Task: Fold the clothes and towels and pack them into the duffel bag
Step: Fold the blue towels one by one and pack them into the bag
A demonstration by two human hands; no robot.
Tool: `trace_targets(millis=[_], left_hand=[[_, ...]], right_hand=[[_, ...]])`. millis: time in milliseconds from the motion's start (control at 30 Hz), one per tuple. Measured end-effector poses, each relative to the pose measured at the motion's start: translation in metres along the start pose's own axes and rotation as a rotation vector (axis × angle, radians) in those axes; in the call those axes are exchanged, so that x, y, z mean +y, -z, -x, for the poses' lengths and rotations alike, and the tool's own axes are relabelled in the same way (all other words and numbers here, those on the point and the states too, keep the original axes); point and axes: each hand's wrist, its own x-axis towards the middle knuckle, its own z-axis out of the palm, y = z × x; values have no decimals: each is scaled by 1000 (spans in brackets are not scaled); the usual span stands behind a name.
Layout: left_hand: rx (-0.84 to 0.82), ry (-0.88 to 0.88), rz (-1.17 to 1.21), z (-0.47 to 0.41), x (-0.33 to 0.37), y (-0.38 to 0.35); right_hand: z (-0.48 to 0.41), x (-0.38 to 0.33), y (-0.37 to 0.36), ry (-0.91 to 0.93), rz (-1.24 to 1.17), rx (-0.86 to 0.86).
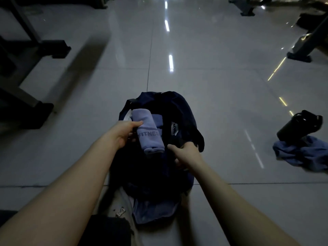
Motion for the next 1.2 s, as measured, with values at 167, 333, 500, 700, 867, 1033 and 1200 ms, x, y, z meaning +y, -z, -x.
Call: trace_targets(millis=[167, 333, 500, 700, 867, 1033, 1200], left_hand=[[33, 7, 3, -25, 1, 4], [18, 57, 14, -38, 5, -10], [-9, -5, -78, -51, -12, -48], [5, -111, -317, -46, -50, -90], [-59, -130, -618, -41, -50, -83], [-122, -92, -617, -41, -42, -80], [101, -365, -939, -32, -65, -97]], right_hand=[[-16, -21, -9, 43, 316, 59], [-34, 6, 1, -68, 242, -37], [-32, 32, 28, -96, 155, -61], [-27, 50, 35, -87, 89, -54], [-27, 57, 33, -75, 68, -56], [-23, 53, 30, -20, 28, -65], [-20, 57, 33, -9, 26, -70]])
